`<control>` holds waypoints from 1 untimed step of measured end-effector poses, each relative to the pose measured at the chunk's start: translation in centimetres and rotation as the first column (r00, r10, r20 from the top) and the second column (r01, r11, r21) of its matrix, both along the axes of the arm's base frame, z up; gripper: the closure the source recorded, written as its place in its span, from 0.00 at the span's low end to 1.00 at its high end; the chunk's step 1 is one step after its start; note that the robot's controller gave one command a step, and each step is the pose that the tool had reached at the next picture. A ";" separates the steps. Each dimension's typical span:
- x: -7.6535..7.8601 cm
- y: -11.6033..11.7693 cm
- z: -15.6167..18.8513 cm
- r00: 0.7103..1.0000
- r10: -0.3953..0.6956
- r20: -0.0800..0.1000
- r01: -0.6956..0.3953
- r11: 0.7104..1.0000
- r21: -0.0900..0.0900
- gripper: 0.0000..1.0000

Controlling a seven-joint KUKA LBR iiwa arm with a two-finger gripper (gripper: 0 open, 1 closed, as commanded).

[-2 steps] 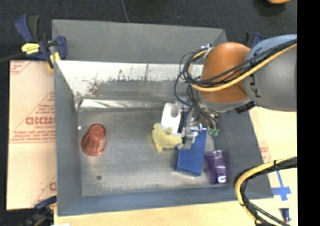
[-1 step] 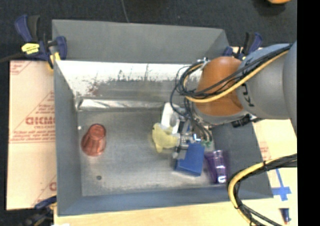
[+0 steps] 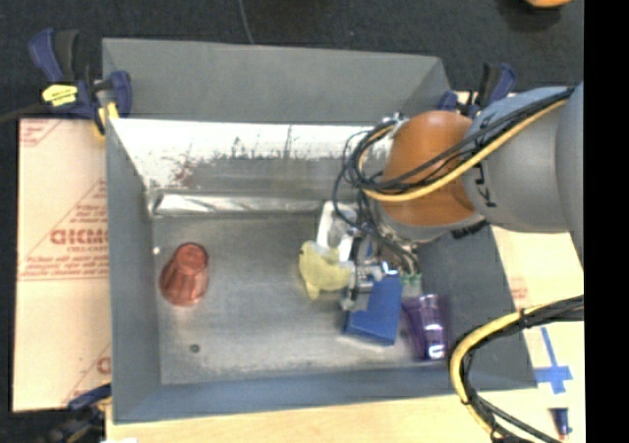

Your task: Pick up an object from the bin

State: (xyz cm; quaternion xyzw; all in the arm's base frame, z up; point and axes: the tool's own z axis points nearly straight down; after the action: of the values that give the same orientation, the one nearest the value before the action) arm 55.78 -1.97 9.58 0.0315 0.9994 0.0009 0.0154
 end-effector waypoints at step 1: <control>0.8 -0.6 -0.6 0.998 0.067 0.008 -0.067 0.998 -0.001 0.00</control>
Offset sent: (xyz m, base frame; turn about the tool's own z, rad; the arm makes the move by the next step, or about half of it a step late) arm 0.0050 -0.0078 -0.0091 -0.0647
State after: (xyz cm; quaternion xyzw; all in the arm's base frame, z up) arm 56.57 -2.60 8.95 -0.0022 0.9998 0.0012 0.0195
